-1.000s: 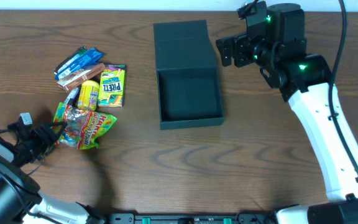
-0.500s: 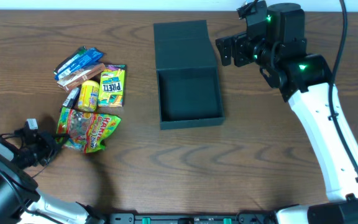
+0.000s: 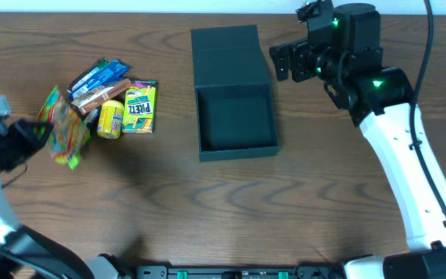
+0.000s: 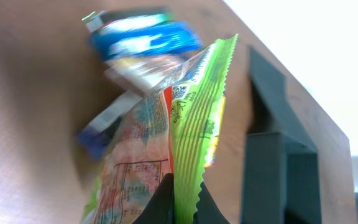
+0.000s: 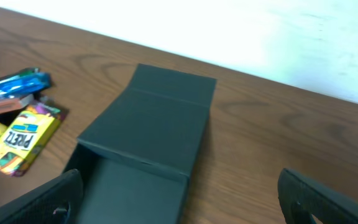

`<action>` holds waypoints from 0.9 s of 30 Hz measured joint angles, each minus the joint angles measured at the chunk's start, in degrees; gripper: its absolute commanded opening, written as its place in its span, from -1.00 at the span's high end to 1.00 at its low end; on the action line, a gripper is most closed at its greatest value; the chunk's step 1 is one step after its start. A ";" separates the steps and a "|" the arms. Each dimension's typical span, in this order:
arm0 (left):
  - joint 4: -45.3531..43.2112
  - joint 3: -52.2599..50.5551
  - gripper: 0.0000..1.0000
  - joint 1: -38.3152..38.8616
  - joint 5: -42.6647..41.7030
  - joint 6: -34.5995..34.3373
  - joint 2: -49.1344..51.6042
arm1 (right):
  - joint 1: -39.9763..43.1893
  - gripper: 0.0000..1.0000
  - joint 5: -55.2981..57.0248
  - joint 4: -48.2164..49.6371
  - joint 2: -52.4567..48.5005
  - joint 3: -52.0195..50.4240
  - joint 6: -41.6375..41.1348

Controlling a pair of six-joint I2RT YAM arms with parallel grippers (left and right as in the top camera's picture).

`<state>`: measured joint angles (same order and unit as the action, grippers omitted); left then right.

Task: Pack container
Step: 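Carry the gummy bag with the left gripper and lower it into the box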

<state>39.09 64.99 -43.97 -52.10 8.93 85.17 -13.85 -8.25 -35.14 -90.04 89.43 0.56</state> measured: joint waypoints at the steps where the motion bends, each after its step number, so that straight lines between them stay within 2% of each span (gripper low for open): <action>1: 0.09 1.64 0.89 3.13 0.00 -0.39 -1.27 | 0.63 -0.98 0.39 0.00 0.00 0.00 -0.35; 4: -0.63 5.79 0.89 12.33 -0.11 -2.58 -2.29 | 3.43 -0.98 1.01 -0.35 0.00 0.00 -1.60; 6: -4.50 8.04 0.89 20.33 -0.17 -5.14 -2.29 | 5.99 -0.98 1.53 -1.38 0.00 0.00 -2.12; 12: -16.24 9.75 0.88 36.52 -0.42 -11.58 -2.23 | 11.02 -0.99 1.55 -3.48 0.00 0.00 -2.78; 16: -20.92 10.05 0.89 43.41 -0.46 -15.10 0.11 | 15.10 -0.98 -0.35 -4.33 0.00 0.00 -2.91; 20: -21.55 11.74 0.89 50.23 -2.40 -18.05 8.46 | 20.28 -0.98 -4.09 -4.83 0.00 0.00 -2.91; 24: -20.41 15.32 0.89 53.20 -5.03 -19.65 16.74 | 22.97 -0.98 -6.84 -7.04 0.00 0.00 -2.91; 27: -19.71 16.96 0.89 53.29 -6.36 -19.63 19.37 | 23.15 -0.98 -7.82 -8.24 0.00 0.00 -2.80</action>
<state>19.38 81.95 9.32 -58.46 -10.70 104.53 9.30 -16.08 -43.38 -90.04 89.43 -2.24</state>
